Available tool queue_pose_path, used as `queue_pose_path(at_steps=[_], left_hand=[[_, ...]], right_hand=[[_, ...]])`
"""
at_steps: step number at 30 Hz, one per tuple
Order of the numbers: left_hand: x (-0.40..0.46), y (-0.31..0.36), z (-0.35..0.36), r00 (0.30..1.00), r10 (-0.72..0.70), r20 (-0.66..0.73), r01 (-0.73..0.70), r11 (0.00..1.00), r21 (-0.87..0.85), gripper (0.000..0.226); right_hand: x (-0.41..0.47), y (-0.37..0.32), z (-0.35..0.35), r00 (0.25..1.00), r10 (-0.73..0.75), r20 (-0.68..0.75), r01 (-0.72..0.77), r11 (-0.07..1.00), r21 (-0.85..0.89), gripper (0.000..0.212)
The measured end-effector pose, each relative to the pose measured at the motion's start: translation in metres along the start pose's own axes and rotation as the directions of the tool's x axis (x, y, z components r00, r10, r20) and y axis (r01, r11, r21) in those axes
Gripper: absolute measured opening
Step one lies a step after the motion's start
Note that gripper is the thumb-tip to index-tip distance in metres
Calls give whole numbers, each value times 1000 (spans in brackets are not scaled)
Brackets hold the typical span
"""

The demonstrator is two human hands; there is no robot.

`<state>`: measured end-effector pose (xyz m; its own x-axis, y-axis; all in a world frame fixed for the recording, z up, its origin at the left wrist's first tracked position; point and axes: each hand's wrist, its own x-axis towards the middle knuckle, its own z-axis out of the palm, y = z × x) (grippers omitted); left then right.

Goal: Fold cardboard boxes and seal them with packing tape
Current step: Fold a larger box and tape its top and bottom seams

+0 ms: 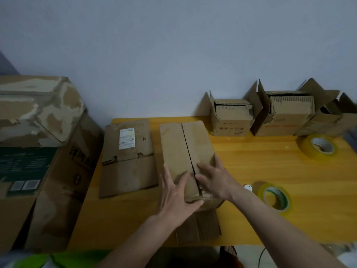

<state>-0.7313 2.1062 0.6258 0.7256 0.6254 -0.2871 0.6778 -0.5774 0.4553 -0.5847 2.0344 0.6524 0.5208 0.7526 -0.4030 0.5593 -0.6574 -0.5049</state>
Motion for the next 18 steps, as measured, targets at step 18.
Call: queue_pose_path(at_steps=[18], left_hand=[[33, 2, -30, 751, 511, 419, -658, 520, 545, 109]], right_hand=[[11, 60, -30, 961, -256, 101, 234, 954, 189, 66]])
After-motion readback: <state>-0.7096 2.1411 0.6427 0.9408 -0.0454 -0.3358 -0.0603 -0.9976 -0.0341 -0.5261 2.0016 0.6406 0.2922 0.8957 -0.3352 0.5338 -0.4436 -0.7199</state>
